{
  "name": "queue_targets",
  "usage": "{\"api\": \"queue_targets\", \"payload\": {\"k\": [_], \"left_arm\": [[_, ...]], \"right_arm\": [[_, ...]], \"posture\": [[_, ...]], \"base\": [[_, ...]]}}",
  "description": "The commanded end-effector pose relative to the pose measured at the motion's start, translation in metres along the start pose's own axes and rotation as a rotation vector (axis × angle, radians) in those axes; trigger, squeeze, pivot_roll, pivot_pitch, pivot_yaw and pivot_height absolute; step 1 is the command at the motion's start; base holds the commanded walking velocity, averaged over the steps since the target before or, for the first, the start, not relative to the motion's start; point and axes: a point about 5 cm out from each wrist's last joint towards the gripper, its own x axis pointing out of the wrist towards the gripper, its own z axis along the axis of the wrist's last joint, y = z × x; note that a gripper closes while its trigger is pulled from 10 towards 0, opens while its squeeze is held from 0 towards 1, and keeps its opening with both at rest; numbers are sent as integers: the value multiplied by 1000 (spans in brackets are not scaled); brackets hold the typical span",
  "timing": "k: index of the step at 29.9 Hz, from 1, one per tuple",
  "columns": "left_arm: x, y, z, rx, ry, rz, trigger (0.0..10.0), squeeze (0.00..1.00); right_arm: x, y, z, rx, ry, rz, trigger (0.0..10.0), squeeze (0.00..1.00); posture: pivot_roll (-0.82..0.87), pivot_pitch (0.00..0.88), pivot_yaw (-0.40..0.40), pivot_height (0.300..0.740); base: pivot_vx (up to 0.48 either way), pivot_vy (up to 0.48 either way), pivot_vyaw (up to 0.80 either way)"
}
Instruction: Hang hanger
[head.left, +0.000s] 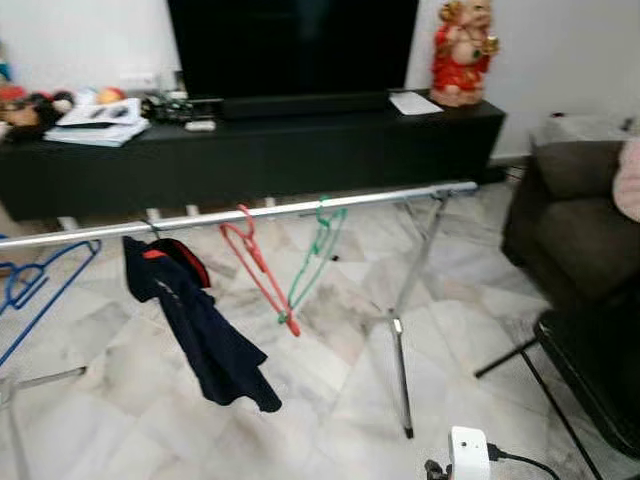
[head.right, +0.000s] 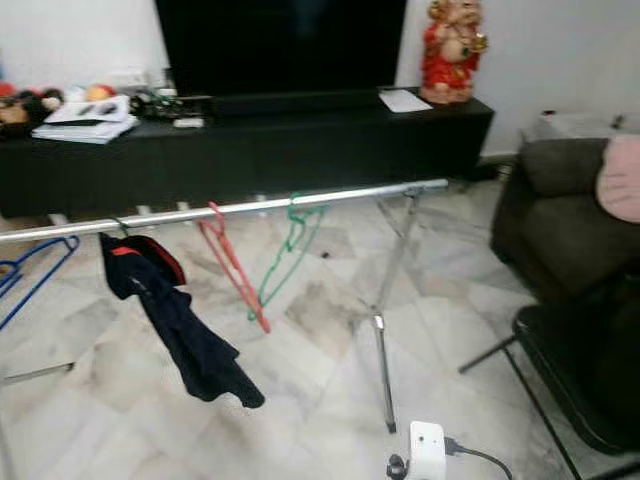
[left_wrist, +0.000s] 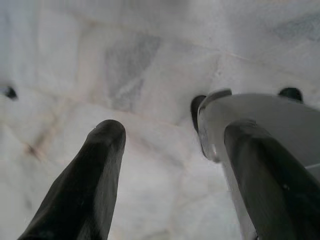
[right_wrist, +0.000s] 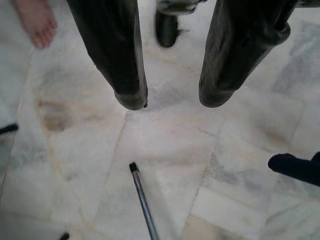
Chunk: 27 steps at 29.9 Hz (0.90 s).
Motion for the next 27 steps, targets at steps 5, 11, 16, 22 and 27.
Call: {"api": "queue_targets", "payload": {"k": [5,11,16,22,27], "left_arm": [[-1,-3,-5,10,19,-24,10000,0],[-1,4,-5,2,18,-19,10000,0],[-1,5,-5,-7,13,-21,10000,0],[-1,5,-6,-15,15,-29,10000,0],[-1,5,-6,-22,16,-31,10000,0]], "right_arm": [[0,1,-1,-9,10,3,10000,0],[0,1,0,-10,11,2,10000,0],[0,0,-1,-12,12,1,10000,0],[0,0,0,-9,7,0,10000,0],[0,0,1,-6,-4,0,10000,0]], "posture": [[18,8,20,740],[18,7,19,740],[17,6,18,740],[17,5,17,740],[20,4,13,740]], "base": [[0,-296,-738],[0,0,-738],[0,0,-738],[0,0,-736],[0,0,0]]}}
